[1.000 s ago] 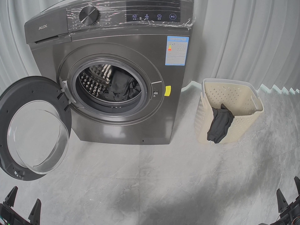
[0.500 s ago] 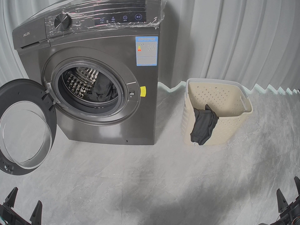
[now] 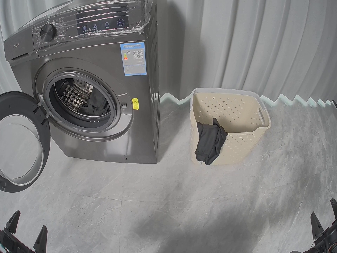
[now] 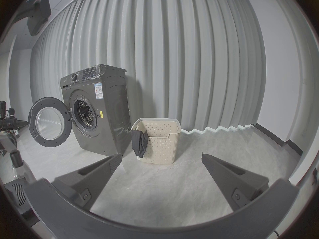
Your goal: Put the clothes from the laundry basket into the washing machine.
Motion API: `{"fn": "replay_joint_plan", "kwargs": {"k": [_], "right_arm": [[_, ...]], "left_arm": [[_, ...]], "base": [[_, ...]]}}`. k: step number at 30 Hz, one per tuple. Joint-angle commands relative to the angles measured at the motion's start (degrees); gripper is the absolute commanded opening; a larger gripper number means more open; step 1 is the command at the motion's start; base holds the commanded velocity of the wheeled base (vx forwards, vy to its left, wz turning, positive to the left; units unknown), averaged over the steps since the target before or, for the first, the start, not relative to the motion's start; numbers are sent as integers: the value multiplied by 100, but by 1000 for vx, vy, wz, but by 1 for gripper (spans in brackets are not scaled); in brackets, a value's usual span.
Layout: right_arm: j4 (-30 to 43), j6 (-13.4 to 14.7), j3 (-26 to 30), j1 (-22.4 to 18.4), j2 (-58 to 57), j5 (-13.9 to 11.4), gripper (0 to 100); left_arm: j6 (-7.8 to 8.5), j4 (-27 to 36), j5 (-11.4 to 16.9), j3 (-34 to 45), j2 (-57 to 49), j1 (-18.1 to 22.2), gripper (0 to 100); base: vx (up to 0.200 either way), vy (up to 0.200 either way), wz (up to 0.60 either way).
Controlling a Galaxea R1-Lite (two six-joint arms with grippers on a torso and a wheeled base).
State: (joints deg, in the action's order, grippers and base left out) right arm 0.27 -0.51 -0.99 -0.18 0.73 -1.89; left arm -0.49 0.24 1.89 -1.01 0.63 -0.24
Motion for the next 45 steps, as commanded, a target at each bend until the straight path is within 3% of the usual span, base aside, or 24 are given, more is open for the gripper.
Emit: {"fn": "replay_joint_plan", "kwargs": {"k": [1,15,21,36,45], "right_arm": [[0,-2,90,1,-73,-4,100],[17,-19,81,-8,-73,-4,100],[26,-28,81,-8,-73,-4,100],[0,42,99,-8,-73,-4,100],[-132,95,37,-8,-73,-4,100]], "left_arm": [[-13,2,-4,84,-46,-2,100],[-83,2,-57,84,-55,-2,100],[-83,-7,-66,84,-55,-2,100],[-22,-7,-48,84,-55,7,100],[-30,-7,-48,84,-55,7,100]], "base": [[200,0,0],[200,0,0],[0,0,0],[0,-200,0],[0,0,0]]}}
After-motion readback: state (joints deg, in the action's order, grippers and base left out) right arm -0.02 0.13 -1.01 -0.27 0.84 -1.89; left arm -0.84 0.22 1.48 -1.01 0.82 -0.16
